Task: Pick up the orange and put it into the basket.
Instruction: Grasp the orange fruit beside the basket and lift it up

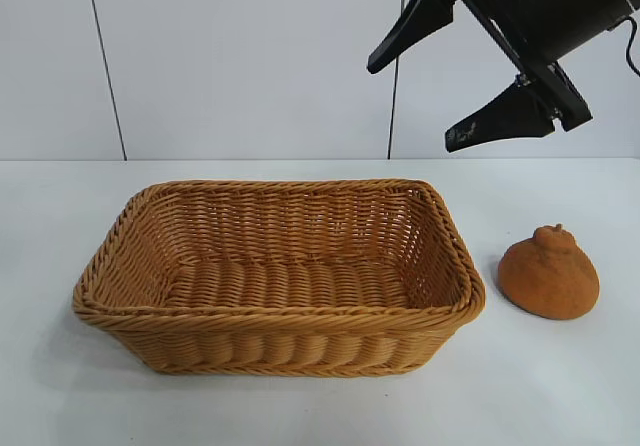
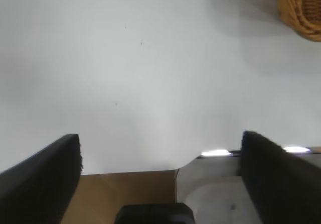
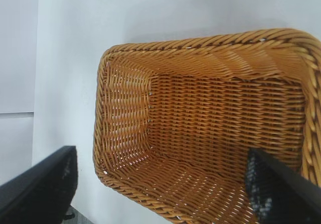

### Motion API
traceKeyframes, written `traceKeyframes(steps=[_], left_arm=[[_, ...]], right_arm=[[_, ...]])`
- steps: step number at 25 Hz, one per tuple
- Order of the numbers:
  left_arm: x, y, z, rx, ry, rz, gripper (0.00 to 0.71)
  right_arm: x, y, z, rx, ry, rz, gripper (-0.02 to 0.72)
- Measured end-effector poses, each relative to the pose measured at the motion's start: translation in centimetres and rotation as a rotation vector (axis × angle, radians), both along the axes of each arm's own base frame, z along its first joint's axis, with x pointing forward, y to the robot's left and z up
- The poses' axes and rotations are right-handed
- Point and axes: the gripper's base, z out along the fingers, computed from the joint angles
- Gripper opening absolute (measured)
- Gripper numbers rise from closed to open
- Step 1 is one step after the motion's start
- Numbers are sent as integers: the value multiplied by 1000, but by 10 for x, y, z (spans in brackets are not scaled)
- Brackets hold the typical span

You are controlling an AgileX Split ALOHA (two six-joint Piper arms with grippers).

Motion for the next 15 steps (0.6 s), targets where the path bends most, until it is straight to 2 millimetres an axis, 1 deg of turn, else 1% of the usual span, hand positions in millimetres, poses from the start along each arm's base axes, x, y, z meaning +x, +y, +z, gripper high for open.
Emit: traceKeyframes(steps=[2, 3, 10, 15], left_arm=[[-12, 1, -10, -1, -21, 0, 613], [-15, 1, -11, -2, -36, 0, 613], [-38, 1, -5, -26, -185, -3, 613], [-65, 2, -1, -38, -361, -5, 613]], right_arm=[[0, 0, 0, -1, 0, 0, 620], [0, 0, 0, -1, 0, 0, 620], [0, -1, -1, -28, -6, 13, 620], [-1, -4, -4, -70, -7, 26, 620]])
